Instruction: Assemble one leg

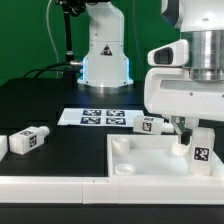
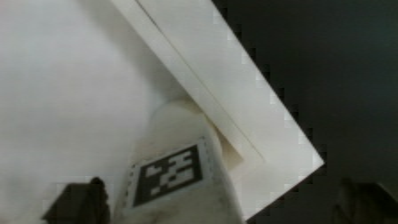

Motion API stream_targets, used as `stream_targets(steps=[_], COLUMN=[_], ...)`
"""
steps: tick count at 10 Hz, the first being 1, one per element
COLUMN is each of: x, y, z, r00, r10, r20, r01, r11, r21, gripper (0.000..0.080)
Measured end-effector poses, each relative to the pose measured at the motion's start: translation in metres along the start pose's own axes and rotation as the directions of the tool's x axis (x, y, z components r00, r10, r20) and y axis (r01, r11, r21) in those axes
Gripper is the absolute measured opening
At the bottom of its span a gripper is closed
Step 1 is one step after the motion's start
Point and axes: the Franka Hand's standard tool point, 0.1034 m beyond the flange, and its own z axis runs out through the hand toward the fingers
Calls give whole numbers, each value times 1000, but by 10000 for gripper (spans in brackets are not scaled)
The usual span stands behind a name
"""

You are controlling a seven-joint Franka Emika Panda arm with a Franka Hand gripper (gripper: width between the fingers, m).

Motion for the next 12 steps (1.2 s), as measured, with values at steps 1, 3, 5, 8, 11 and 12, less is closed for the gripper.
stream_targets(steps=[1,3,5,8,11,12], x=[1,1,0,2,3,3], y=[3,7,8,6,5,5], z=[1,2,0,1,2,2], r00=[999,986,903,619,470,499], r10=[47,168,430,784,880,864], r20=[2,6,18,56,65,66], r01=[-47,-168,-429,-784,-881,-865], r11=[999,986,902,620,472,501], r21=[-5,-14,-36,-17,-16,-13], gripper=[557,288,288,288,288,357])
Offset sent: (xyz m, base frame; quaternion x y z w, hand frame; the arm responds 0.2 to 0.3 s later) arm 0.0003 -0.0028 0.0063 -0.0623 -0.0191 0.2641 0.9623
